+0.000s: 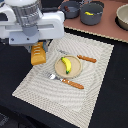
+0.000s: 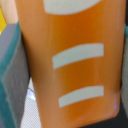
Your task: Interact with the objects in diverse but meaningful ways.
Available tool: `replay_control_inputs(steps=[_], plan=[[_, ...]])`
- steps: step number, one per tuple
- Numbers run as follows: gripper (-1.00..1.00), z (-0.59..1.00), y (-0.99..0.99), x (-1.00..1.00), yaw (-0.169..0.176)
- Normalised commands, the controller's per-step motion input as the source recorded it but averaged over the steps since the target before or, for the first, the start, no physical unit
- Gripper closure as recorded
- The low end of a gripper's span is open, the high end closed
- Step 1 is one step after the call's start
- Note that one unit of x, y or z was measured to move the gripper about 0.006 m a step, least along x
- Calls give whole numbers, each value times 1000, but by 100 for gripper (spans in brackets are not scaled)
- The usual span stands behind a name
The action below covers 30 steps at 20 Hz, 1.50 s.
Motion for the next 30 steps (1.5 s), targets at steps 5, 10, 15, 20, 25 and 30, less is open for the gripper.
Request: replay_control_inputs(steps=[5,10,15,20,25,30], plan=[[100,247,-461,811,0],[100,214,-453,817,0],[100,181,-494,808,0],[100,115,-526,787,0],[100,17,-530,779,0],[100,-38,-434,665,0]])
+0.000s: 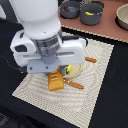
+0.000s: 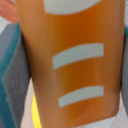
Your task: Interact with the objects in diverse but meaningful ways.
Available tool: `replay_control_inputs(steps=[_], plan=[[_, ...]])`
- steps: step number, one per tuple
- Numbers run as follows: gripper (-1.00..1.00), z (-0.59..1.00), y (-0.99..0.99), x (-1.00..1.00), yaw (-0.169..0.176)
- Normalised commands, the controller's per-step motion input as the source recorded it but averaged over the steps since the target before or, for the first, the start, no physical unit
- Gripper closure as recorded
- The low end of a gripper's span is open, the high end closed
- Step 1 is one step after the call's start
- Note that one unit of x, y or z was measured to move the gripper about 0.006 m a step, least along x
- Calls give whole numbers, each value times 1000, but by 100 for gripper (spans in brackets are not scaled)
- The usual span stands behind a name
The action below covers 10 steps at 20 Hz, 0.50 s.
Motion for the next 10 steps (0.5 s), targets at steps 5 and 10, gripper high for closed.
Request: replay_control_inputs(steps=[5,10], plan=[[100,-235,-157,197,0],[100,-220,-143,28,0]])
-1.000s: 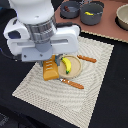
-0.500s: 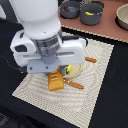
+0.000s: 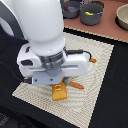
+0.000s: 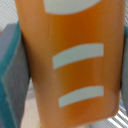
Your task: Interact with the objects in diverse but meaningful ways.
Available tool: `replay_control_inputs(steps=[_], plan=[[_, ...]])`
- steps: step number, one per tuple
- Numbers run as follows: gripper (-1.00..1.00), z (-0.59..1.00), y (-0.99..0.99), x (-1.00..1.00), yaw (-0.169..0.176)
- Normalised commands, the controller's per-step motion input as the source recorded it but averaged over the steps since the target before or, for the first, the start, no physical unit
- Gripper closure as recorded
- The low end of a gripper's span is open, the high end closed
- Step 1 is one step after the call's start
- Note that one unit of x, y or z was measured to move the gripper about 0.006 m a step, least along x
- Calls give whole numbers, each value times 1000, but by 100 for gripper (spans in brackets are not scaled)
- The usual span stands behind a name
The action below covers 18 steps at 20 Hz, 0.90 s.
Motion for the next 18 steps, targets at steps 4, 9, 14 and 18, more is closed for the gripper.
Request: replay_control_inputs(steps=[4,9,14,18], plan=[[100,-145,-106,-6,12],[100,107,-254,49,0],[-100,251,-221,130,-9],[-100,902,-39,197,-53]])
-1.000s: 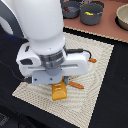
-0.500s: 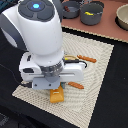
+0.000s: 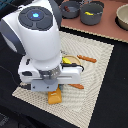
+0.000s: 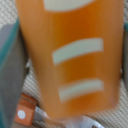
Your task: Interact with the objects in diverse but meaningful ways.
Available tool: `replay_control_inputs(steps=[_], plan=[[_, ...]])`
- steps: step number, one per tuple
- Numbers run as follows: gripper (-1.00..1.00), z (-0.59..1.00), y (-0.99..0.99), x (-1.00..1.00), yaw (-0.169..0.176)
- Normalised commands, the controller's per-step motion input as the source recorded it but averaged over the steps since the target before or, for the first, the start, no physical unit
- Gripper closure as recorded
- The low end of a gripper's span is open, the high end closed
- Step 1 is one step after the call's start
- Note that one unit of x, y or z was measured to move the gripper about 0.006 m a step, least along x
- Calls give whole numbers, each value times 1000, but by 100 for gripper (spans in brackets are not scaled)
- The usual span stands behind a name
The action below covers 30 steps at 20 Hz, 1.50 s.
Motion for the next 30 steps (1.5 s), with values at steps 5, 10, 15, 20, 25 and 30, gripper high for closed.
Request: replay_control_inputs(steps=[5,10,15,20,25,30], plan=[[-100,885,26,71,-52],[-100,920,520,151,-10],[-100,618,745,225,-7],[-100,87,787,0,-1],[-100,-58,731,0,-1],[-100,-290,383,-185,0]])
